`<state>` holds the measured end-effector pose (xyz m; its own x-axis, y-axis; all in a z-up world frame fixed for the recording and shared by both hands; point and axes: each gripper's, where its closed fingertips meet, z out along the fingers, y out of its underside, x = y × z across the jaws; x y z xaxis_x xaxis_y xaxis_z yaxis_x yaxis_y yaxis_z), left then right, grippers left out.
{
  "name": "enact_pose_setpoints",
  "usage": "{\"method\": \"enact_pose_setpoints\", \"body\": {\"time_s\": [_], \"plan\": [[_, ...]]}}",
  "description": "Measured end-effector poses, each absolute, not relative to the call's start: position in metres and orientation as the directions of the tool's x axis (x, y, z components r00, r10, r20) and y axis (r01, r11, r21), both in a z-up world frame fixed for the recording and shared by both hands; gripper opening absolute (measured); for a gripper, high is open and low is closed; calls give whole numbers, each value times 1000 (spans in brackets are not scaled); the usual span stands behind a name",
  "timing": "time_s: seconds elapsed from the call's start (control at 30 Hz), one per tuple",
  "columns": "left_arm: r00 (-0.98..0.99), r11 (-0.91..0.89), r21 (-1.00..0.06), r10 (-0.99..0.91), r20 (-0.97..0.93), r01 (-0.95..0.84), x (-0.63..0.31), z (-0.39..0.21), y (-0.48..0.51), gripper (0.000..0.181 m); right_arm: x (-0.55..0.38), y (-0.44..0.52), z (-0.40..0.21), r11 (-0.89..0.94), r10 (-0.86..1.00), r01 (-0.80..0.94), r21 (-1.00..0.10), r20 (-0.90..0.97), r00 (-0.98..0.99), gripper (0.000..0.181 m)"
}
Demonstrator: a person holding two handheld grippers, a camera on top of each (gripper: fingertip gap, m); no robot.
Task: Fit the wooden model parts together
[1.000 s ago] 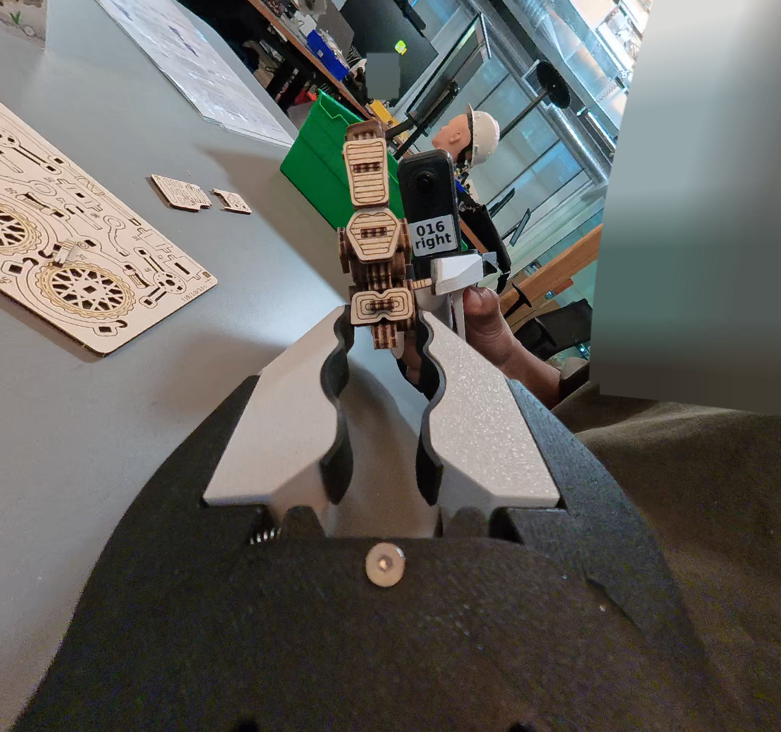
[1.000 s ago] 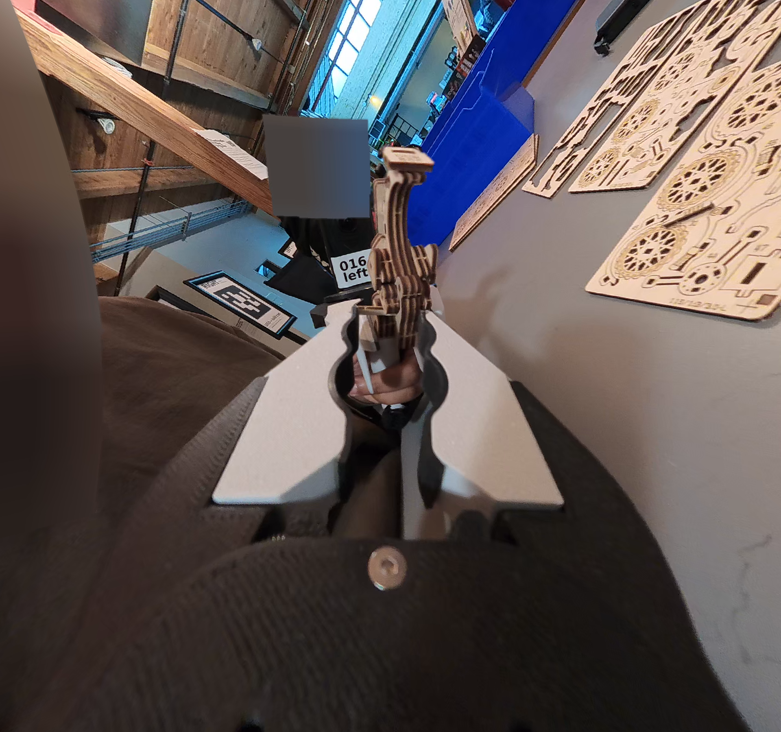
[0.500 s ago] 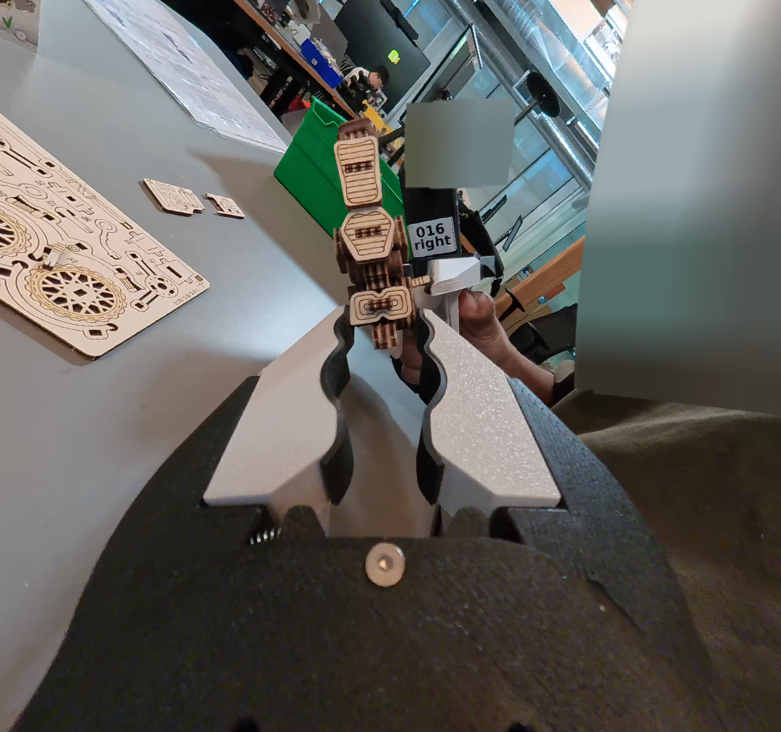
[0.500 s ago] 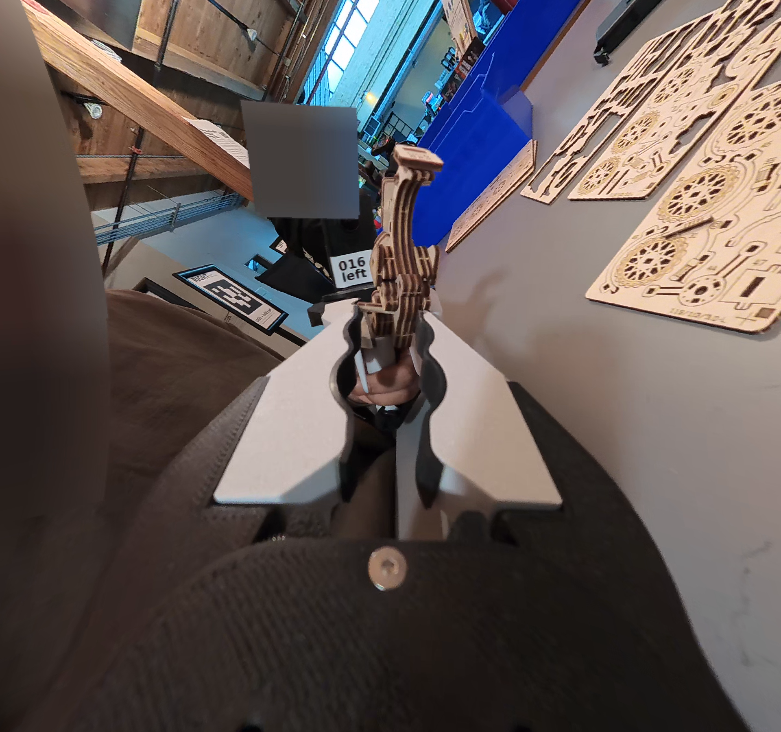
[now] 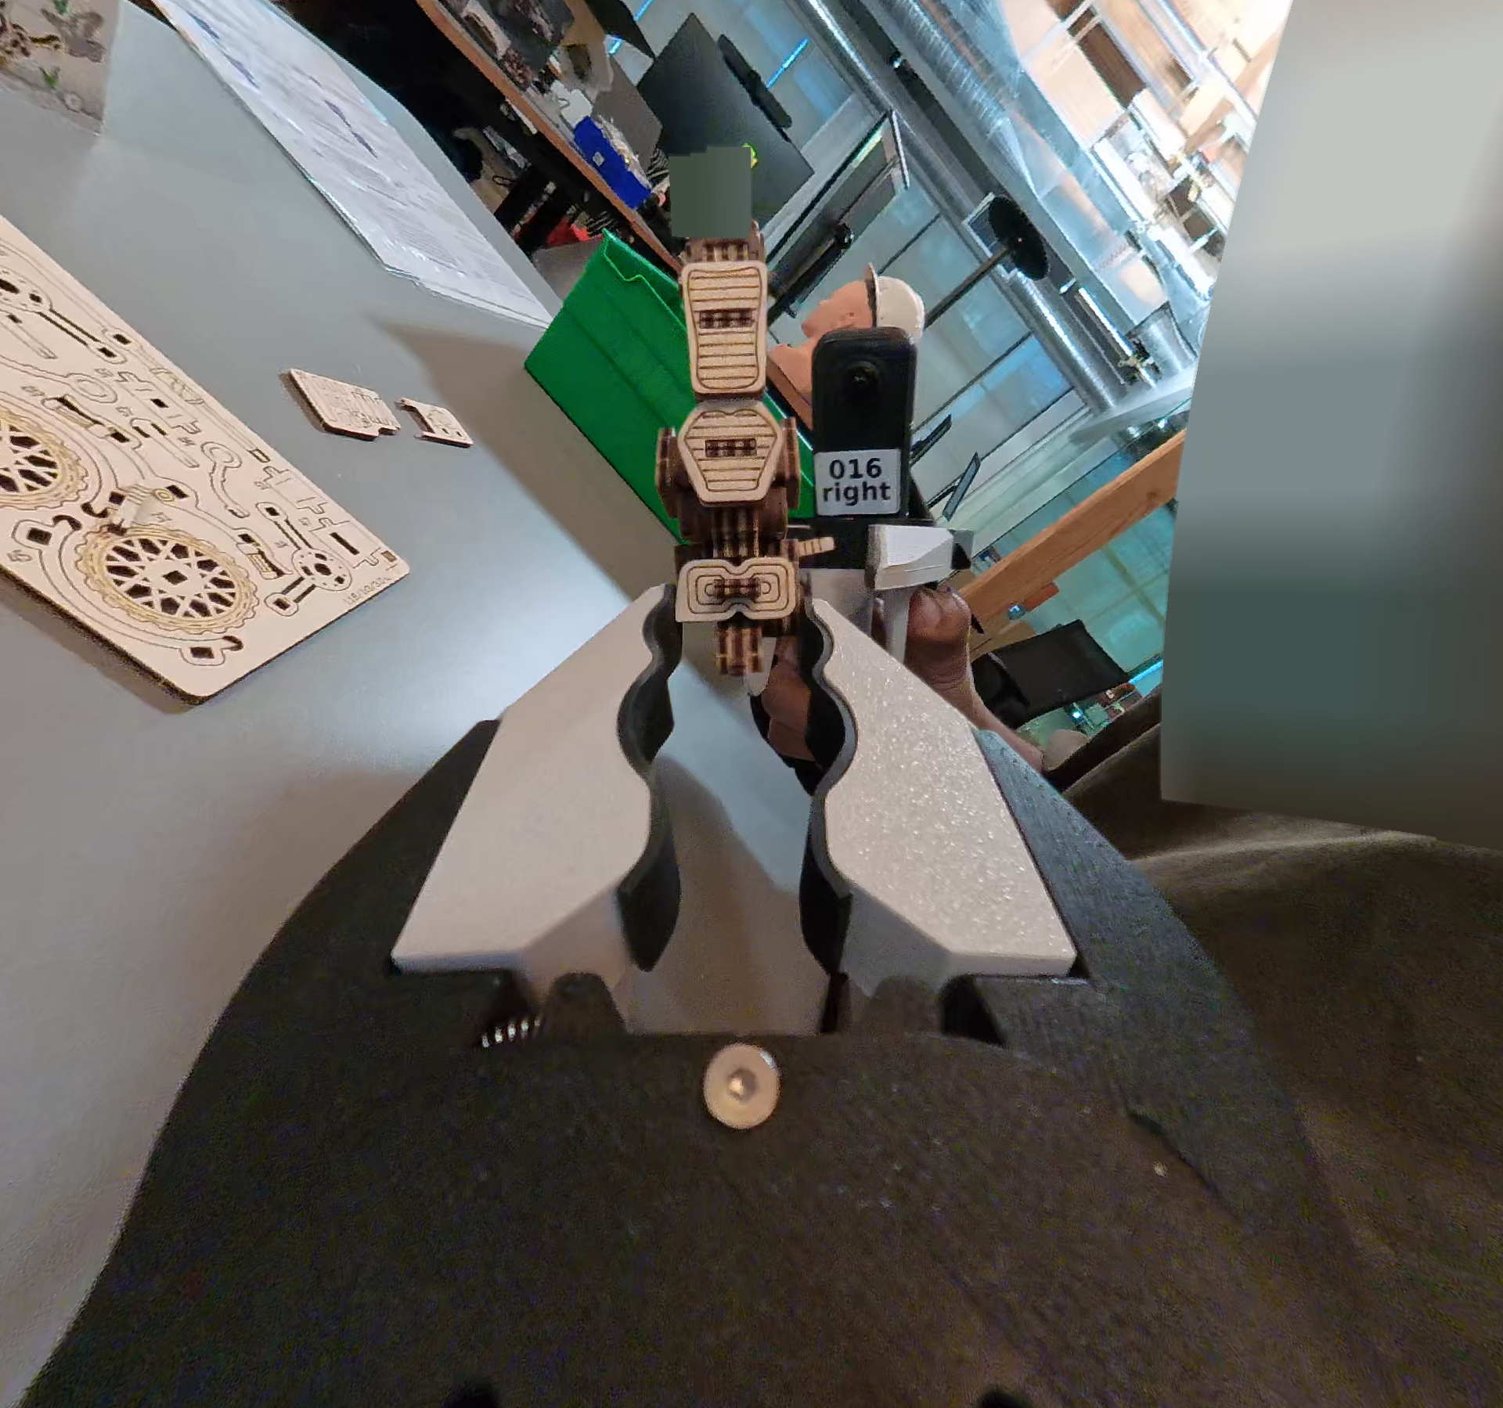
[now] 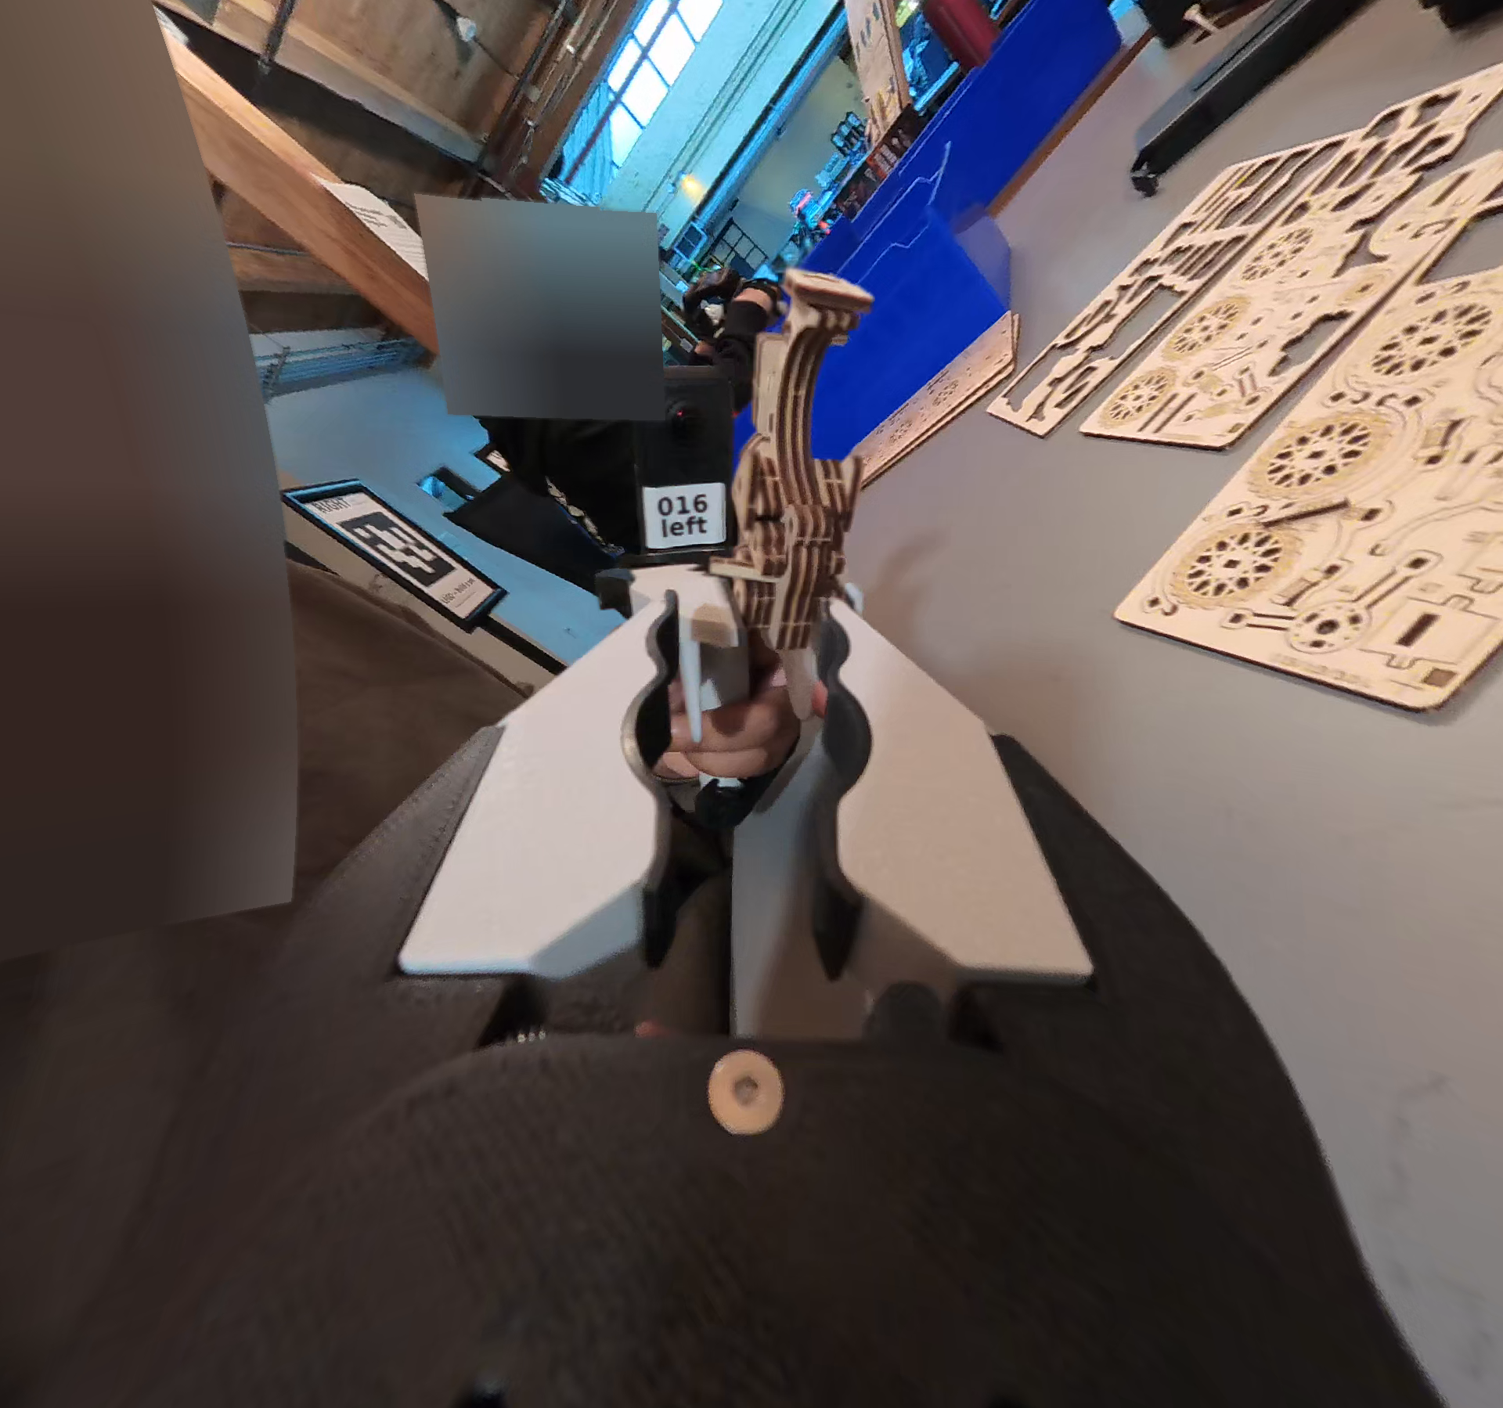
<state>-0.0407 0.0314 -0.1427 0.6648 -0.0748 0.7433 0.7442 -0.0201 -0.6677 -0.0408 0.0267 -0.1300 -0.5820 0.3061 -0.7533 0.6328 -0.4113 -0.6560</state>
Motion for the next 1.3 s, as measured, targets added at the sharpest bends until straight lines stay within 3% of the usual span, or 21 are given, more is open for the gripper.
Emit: {"method": "enact_pose_setpoints", "body": {"time_s": [0.37, 1.17, 1.3], "plan": [[744, -46, -746, -41, 666, 665, -33, -145, 36, 26, -41, 28, -132, -427, 307, 640, -638, -768, -561, 30], [779, -70, -778, -23, 627, 624, -28, -149, 34, 28, -37, 25, -135, -392, 262, 669, -632, -774, -577, 24], [764, -68, -765, -46, 644, 640, -26, -146, 35, 27, -37, 26, -136, -383, 276, 660, -646, -762, -586, 16]]}}
